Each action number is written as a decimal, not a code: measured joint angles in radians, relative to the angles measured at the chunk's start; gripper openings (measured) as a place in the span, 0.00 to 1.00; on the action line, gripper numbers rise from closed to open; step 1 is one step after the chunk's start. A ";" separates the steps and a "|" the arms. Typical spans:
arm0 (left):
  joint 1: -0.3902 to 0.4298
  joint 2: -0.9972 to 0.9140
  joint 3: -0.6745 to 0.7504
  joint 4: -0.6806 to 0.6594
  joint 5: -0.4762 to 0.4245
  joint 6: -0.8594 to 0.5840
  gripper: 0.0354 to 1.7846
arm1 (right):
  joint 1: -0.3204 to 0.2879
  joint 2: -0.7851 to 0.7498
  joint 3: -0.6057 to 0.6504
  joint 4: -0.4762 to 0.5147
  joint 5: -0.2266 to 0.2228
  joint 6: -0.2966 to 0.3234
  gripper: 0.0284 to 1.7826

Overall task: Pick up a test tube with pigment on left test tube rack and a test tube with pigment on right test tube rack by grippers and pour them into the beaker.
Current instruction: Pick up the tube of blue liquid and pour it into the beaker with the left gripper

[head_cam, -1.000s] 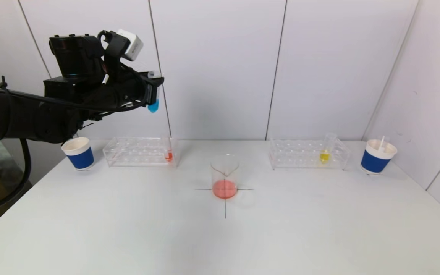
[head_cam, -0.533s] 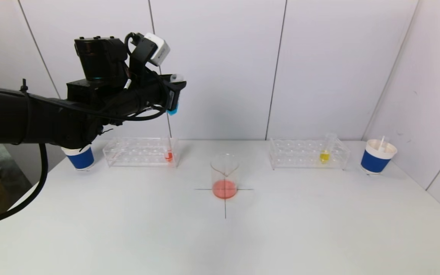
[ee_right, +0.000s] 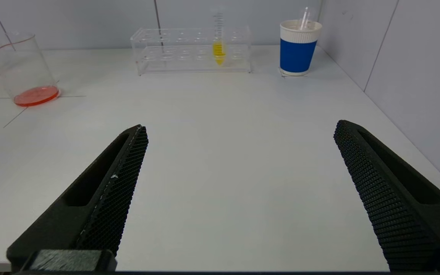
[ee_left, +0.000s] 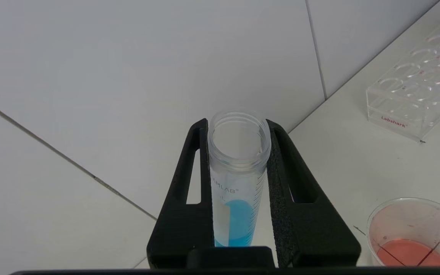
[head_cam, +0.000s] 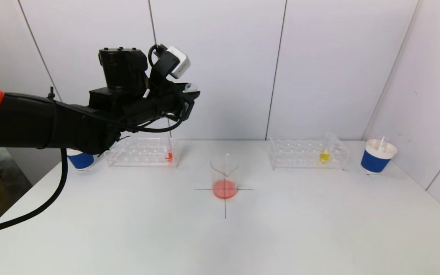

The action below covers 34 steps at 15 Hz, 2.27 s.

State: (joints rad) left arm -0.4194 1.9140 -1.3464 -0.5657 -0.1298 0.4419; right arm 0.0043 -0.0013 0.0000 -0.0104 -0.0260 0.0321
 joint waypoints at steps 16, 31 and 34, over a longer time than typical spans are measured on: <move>-0.001 0.033 0.072 -0.068 -0.119 0.290 0.23 | 0.000 0.000 0.000 0.000 0.000 0.000 0.99; -0.001 0.075 0.202 -0.404 -0.204 0.489 0.23 | 0.000 0.000 0.000 0.000 0.000 0.000 0.99; -0.001 0.078 0.214 -0.415 -0.240 0.551 0.23 | 0.000 0.000 0.000 0.000 0.000 0.000 0.99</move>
State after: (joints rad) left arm -0.4204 1.9921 -1.1319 -0.9809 -0.3698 0.9930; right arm 0.0043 -0.0013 0.0000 -0.0104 -0.0260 0.0321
